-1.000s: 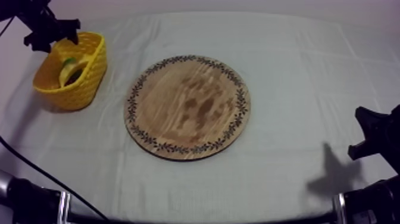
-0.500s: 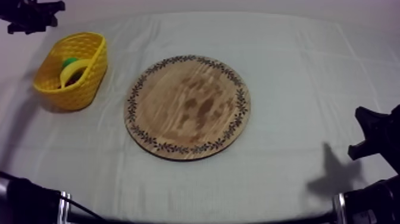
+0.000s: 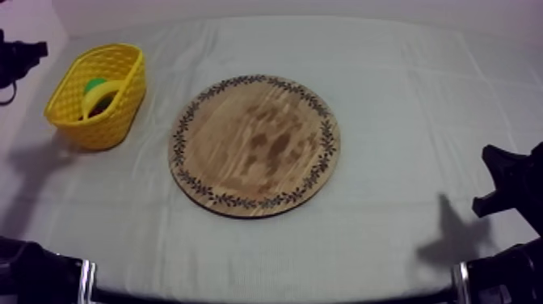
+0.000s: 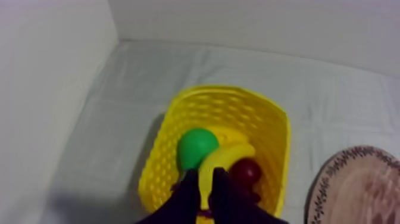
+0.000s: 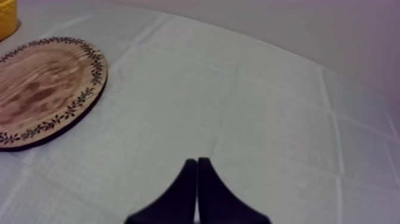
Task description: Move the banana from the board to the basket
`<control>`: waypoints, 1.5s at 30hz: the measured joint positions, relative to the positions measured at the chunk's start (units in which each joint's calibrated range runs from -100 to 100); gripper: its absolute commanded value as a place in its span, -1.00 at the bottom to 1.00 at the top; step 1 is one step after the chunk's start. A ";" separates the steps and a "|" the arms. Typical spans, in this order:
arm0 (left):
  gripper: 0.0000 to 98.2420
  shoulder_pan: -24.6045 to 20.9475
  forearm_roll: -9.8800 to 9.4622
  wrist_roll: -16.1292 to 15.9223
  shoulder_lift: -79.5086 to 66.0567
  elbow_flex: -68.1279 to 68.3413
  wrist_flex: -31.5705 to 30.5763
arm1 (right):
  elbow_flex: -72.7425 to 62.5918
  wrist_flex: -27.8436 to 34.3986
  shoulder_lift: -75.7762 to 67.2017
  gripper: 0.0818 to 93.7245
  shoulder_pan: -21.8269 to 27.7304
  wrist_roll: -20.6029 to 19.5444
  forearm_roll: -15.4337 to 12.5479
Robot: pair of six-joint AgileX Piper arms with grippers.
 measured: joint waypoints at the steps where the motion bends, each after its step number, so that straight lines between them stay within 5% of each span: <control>1: -0.89 0.28 0.00 0.25 -2.01 1.54 0.18 | 0.00 0.00 0.00 -0.99 0.00 0.00 0.00; 10: -0.99 3.17 0.96 0.84 -23.72 15.62 2.73 | 0.00 -0.09 0.00 -0.99 0.00 0.00 0.00; 25: -1.00 -1.22 6.25 -5.12 -53.12 34.16 4.14 | 0.00 -0.09 0.00 -0.99 0.00 0.00 0.00; 45: -1.00 -4.11 9.15 -8.15 -57.37 44.32 -3.69 | 0.00 -0.09 0.00 -0.99 0.00 0.00 0.00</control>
